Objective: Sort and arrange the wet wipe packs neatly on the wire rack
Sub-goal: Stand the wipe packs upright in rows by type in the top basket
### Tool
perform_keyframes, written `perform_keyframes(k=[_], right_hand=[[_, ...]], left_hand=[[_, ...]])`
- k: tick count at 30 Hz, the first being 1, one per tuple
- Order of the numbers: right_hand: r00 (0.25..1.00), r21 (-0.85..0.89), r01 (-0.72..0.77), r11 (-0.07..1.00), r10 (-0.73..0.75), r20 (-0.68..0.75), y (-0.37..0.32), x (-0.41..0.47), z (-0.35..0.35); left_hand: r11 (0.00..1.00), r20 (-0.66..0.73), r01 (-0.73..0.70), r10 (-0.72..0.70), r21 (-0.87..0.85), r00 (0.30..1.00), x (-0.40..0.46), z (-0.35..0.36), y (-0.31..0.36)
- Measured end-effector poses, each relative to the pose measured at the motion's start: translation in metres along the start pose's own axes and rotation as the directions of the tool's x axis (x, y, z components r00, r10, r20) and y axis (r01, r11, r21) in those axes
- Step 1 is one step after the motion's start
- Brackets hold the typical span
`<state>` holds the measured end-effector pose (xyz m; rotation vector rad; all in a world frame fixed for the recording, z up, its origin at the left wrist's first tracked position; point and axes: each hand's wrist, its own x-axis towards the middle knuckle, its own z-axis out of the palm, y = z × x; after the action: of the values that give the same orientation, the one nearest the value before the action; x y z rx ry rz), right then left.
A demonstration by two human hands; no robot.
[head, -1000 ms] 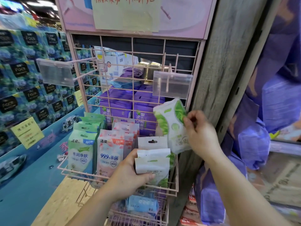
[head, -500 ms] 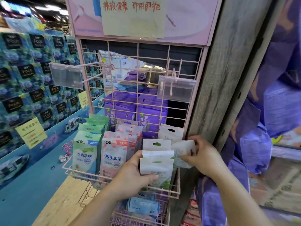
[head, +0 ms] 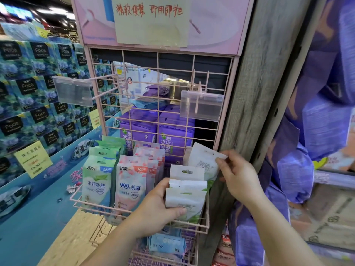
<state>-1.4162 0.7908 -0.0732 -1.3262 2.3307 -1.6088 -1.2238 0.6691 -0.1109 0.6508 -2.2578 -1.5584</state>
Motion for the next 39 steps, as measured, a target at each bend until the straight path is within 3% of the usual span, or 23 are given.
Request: perform_keyframes(k=[3, 6, 8, 10, 12, 18, 23, 26, 34, 36, 39], right_hand=[[0.981, -0.133, 0.068, 0.989, -0.043, 0.187, -0.001, 0.006, 0.009], [0.957, -0.018, -0.06, 0.998, 0.062, 0.282, 0.007, 0.005, 0.019], [0.963, 0.136, -0.167, 0.977, 0.132, 0.233, 0.014, 0.003, 0.02], [0.954, 0.345, -0.298, 0.89, 0.268, 0.134, 0.021, -0.003, 0.02], [0.919, 0.432, -0.383, 0.817, 0.382, 0.093, 0.027, -0.006, 0.026], [0.89, 0.25, -0.455, 0.855, 0.44, 0.117, 0.027, -0.001, 0.041], [0.955, -0.006, -0.28, 0.96, 0.28, 0.097, 0.027, -0.008, 0.039], [0.962, 0.004, -0.254, 0.967, 0.252, 0.108, 0.025, -0.014, 0.041], [0.964, 0.223, -0.265, 0.938, 0.266, 0.026, 0.019, -0.01, 0.044], [0.95, 0.168, -0.312, 0.935, 0.307, 0.055, 0.019, -0.01, 0.045], [0.928, 0.143, -0.367, 0.919, 0.373, -0.018, 0.016, -0.02, 0.049]], left_hand=[[0.998, -0.016, -0.066, 0.066, 0.001, 0.998, 0.007, 0.001, 0.003], [0.997, 0.026, -0.081, 0.081, -0.015, 0.996, 0.015, 0.002, 0.008], [0.998, 0.032, -0.056, 0.057, -0.034, 0.998, 0.02, 0.002, 0.006], [0.999, 0.02, -0.024, 0.025, -0.043, 0.999, 0.024, 0.002, 0.003], [0.999, 0.017, 0.006, -0.006, -0.044, 1.0, 0.025, 0.001, 0.0], [0.998, 0.012, 0.03, -0.029, -0.054, 1.0, 0.024, 0.0, -0.003], [0.995, 0.024, 0.041, -0.039, -0.088, 0.999, 0.027, 0.0, -0.005], [0.993, 0.029, 0.044, -0.041, -0.109, 0.999, 0.03, -0.003, -0.007], [0.988, -0.052, -0.052, 0.045, -0.143, 0.998, 0.044, 0.012, -0.007], [0.993, -0.033, -0.063, 0.06, -0.099, 0.998, 0.047, 0.015, -0.01], [0.996, 0.024, -0.052, 0.054, -0.072, 0.998, 0.049, 0.014, -0.01]])
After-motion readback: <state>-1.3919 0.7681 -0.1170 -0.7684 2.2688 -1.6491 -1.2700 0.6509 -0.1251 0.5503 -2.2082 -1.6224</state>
